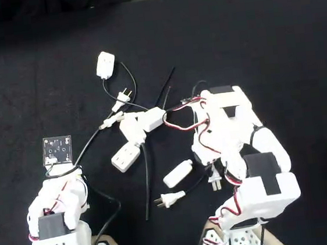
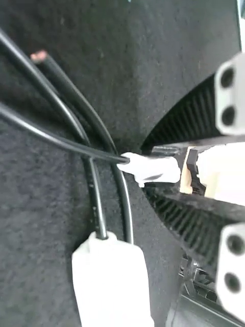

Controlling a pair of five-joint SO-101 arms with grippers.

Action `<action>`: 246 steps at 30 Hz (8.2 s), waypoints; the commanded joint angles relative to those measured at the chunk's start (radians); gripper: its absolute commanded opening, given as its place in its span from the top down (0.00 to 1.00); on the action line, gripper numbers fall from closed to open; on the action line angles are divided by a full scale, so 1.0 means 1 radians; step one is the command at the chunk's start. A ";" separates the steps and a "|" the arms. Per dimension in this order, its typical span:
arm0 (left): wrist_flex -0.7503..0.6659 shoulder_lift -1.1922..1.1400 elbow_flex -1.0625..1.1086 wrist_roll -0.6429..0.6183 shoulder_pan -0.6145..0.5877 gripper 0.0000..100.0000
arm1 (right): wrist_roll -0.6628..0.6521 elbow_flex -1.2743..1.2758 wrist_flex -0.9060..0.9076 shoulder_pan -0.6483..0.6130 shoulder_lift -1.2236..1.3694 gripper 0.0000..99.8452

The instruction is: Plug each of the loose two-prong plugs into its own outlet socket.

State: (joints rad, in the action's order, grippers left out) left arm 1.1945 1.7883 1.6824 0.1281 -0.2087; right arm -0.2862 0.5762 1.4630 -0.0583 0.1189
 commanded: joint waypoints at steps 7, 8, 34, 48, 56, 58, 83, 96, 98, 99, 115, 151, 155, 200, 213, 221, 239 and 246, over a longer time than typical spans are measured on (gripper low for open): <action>0.005 0.003 0.018 -0.002 -0.008 0.97 | -0.003 -0.030 0.006 -0.014 0.005 0.91; 0.005 0.003 0.018 -0.002 -0.008 0.97 | -0.005 -0.019 0.006 -0.014 0.005 0.91; 0.005 0.003 0.018 -0.002 -0.008 0.97 | -0.008 0.022 -0.026 -0.035 0.076 0.95; 0.002 0.003 0.013 -0.002 -0.008 0.97 | -0.009 -0.007 0.121 -0.048 -0.228 0.99; 0.002 0.003 -0.162 -0.002 -0.004 0.97 | -0.078 -0.018 0.230 -0.049 -0.702 0.99; 0.002 0.003 -0.217 -0.002 -0.001 0.97 | -0.078 -0.013 0.221 -0.049 -0.789 0.99; 0.052 -0.058 -0.401 0.224 0.151 0.83 | 0.293 0.111 -0.255 -0.305 -1.122 0.99; 0.052 -0.769 -0.740 0.275 0.050 0.83 | 0.506 0.369 -0.450 -0.405 -1.168 0.99; 0.044 -0.804 -0.760 0.275 -0.042 0.83 | 0.542 0.387 -0.459 -0.465 -1.165 0.99; 0.044 -0.813 -0.766 0.276 -0.088 0.83 | 0.543 0.404 -0.477 -0.489 -1.164 0.99; -0.126 -0.816 -0.473 0.275 -0.349 0.83 | 0.537 0.754 -1.099 -0.689 -1.161 0.99; -0.189 -0.816 -0.372 0.273 -0.348 0.83 | 0.333 0.704 -1.471 -0.764 -0.648 0.99; -0.190 -0.816 -0.363 0.273 -0.334 0.83 | 0.330 0.723 -1.470 -0.763 -0.647 0.99; -0.190 -0.816 -0.361 0.273 -0.328 0.83 | 0.328 0.708 -1.470 -0.720 -0.512 0.99; -0.190 -0.816 -0.360 0.273 -0.328 0.83 | 0.173 0.664 -1.264 -0.752 -0.515 0.99; -0.190 -0.816 -0.360 0.273 -0.328 0.83 | 0.141 0.587 -1.168 -0.752 -0.446 0.99; -0.190 -0.816 -0.360 0.273 -0.328 0.83 | 0.084 0.427 -0.818 -0.750 -0.315 0.99; -0.190 -0.816 -0.360 0.273 -0.328 0.83 | 0.086 0.298 -0.743 -0.752 -0.200 0.99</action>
State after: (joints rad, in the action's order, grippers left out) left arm 1.0180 0.9674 1.3249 0.3997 -0.5478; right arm -0.1895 0.8585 0.6790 -0.8040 -0.1435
